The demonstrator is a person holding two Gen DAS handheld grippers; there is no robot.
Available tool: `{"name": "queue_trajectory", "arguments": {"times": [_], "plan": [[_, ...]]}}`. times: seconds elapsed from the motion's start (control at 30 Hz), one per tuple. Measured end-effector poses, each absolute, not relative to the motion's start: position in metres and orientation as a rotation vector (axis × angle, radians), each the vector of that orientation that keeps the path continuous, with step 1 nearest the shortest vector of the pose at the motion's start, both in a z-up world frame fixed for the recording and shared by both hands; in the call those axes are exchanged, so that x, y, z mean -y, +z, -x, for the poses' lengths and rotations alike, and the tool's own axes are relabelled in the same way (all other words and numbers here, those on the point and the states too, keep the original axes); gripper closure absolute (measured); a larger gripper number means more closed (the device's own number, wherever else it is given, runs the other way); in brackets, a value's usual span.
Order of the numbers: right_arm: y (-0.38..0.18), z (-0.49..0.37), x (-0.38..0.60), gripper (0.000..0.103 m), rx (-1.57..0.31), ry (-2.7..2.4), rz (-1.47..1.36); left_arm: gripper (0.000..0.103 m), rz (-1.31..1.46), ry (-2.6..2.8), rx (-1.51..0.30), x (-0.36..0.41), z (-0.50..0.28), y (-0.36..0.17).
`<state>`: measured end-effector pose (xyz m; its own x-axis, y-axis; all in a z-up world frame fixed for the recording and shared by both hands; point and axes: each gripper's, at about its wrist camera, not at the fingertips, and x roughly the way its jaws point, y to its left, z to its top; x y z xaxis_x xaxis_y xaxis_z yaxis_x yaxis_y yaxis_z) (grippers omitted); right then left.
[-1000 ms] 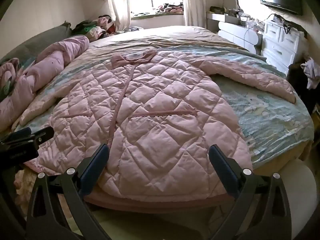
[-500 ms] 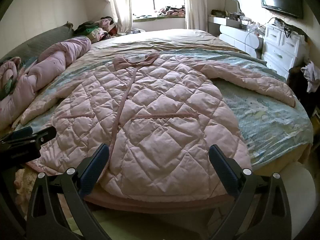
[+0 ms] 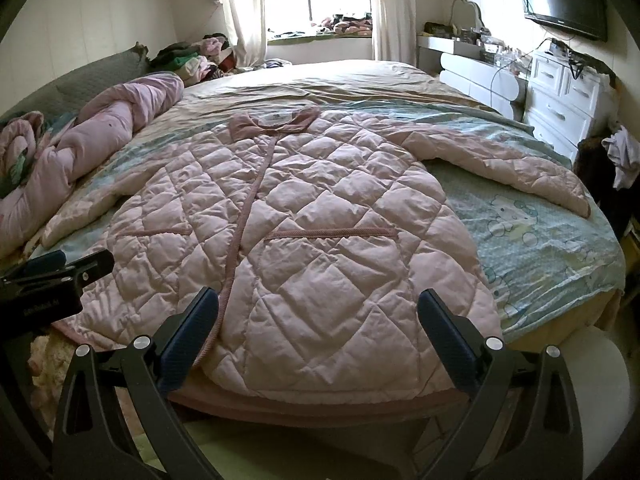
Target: Fold large clothes
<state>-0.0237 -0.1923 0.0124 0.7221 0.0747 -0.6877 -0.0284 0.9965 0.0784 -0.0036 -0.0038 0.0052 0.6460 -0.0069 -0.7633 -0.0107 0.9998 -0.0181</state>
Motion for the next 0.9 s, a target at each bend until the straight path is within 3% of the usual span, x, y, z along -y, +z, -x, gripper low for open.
{"name": "queue_trajectory", "arguments": {"times": [0.9], "plan": [[0.0147, 0.0205, 0.1897, 0.004, -0.755, 0.058, -0.055, 0.009, 0.026, -0.002, -0.864, -0.0004, 0.0018, 0.0108]]}}
